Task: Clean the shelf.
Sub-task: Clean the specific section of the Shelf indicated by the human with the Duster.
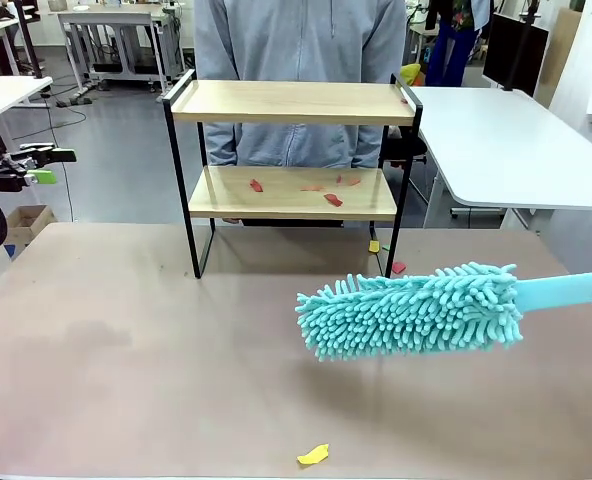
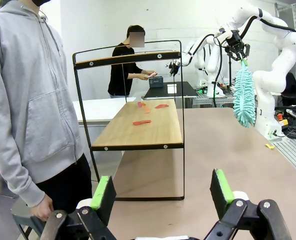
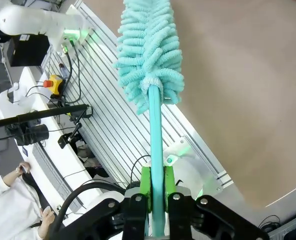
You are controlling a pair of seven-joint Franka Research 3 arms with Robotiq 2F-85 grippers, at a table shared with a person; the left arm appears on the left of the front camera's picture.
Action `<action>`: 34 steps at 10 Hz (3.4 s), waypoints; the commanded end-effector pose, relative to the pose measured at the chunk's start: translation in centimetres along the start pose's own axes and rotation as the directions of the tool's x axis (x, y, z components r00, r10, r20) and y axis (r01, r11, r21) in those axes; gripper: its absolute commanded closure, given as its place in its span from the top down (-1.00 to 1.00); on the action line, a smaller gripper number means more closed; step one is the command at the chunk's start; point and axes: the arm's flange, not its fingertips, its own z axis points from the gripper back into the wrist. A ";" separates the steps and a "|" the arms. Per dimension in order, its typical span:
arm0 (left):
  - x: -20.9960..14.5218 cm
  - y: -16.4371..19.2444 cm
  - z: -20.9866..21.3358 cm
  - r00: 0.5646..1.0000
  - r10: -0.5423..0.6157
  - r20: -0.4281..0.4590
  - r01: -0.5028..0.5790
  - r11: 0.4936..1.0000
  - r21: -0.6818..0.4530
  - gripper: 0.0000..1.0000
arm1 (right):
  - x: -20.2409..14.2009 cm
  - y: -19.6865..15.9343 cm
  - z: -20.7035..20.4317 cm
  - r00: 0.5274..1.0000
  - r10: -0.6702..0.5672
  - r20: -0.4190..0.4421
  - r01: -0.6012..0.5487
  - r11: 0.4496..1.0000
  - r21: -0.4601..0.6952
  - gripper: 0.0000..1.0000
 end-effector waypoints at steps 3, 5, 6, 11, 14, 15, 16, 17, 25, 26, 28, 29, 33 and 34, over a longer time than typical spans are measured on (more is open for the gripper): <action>0.2 0.0 -0.1 1.000 -0.012 -0.006 0.012 1.000 -0.007 1.00 | 0.0 0.2 0.5 1.000 -0.002 0.006 0.002 1.000 -0.007 -0.74; 0.2 0.0 -0.1 1.000 -0.012 -0.006 0.012 1.000 -0.007 1.00 | 0.0 0.2 0.5 1.000 -0.002 0.006 0.002 1.000 -0.007 -0.74; 0.2 0.0 -0.1 1.000 -0.012 -0.006 0.012 1.000 -0.007 1.00 | 0.0 0.2 0.5 1.000 -0.002 0.006 0.002 1.000 -0.007 -0.74; 0.2 0.0 -0.1 1.000 -0.012 -0.006 0.012 1.000 -0.007 1.00 | 0.0 0.2 0.5 1.000 -0.002 0.006 0.002 1.000 -0.007 -0.74; 0.2 0.0 -0.1 1.000 -0.012 -0.006 0.012 1.000 -0.007 1.00 | 0.0 0.2 0.5 1.000 -0.002 0.006 0.002 1.000 -0.007 -0.74; 0.2 0.0 -0.1 1.000 -0.012 -0.006 0.012 1.000 -0.007 1.00 | 0.0 0.2 0.5 1.000 -0.002 0.006 0.002 1.000 -0.007 -0.74; 0.2 0.0 -0.1 1.000 -0.012 -0.006 0.012 1.000 -0.007 1.00 | 0.0 0.2 0.5 1.000 -0.002 0.006 0.002 1.000 -0.007 -0.74; 0.2 0.0 -0.1 1.000 -0.012 -0.006 0.012 1.000 -0.007 1.00 | 0.0 0.2 0.5 1.000 -0.002 0.006 0.002 1.000 -0.007 -0.74; 0.2 0.0 -0.1 1.000 -0.012 -0.006 0.012 1.000 -0.007 1.00 | 0.0 0.2 0.5 1.000 -0.002 0.006 0.002 1.000 -0.007 -0.74; 0.2 0.0 -0.1 1.000 -0.012 -0.006 0.012 1.000 -0.007 1.00 | 0.0 0.0 0.0 1.000 0.000 0.000 0.000 1.000 0.000 -0.74; 0.2 0.0 -0.1 1.000 -0.012 -0.006 0.012 1.000 -0.007 1.00 | 3.9 2.2 -0.7 0.990 -0.009 0.140 0.003 0.999 0.039 -0.74; 0.2 0.0 -0.1 1.000 -0.012 -0.006 0.012 1.000 -0.007 1.00 | 5.5 4.0 -1.3 0.982 -0.014 0.186 0.008 1.000 0.030 -0.74; 0.2 0.0 -0.1 1.000 -0.012 -0.006 0.012 1.000 -0.007 1.00 | 12.5 10.1 -5.3 0.906 -0.161 0.391 0.175 0.985 0.000 -0.74; 0.2 0.0 -0.1 1.000 -0.012 -0.006 0.012 1.000 -0.007 1.00 | 14.1 11.6 -6.9 0.891 -0.172 0.420 0.182 0.983 0.017 -0.74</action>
